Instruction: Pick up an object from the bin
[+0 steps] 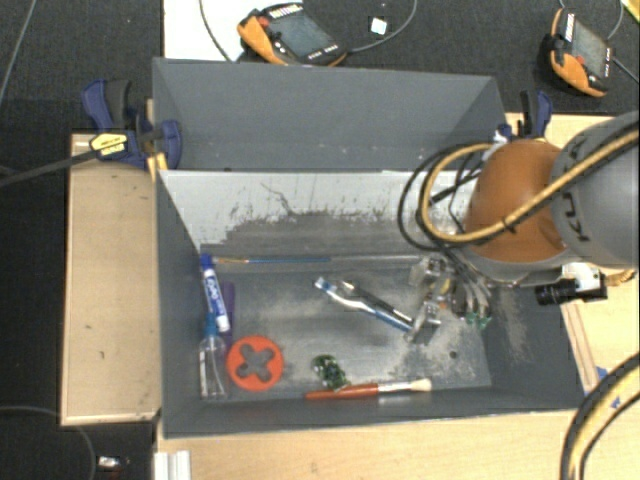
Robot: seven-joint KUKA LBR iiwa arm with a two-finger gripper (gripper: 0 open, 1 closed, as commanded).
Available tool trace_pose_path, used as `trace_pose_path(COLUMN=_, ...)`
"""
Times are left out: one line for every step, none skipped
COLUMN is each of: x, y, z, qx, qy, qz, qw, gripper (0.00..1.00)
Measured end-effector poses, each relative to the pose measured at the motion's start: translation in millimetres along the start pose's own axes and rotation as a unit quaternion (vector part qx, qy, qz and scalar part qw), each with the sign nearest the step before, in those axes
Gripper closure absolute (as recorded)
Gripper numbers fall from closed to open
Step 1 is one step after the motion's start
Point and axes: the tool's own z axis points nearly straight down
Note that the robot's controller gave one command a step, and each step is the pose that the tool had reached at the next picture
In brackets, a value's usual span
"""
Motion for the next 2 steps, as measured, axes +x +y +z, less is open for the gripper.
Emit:
trace_pose_path(x=-12.4, y=12, z=27, qx=-0.001, qy=0.0027, qz=0.027, qw=0.9996, gripper=0.00)
trace_pose_path(x=-30.0, y=-3, z=57, qx=-0.001, qy=-0.0015, qz=0.130, qw=0.9916, gripper=0.00)
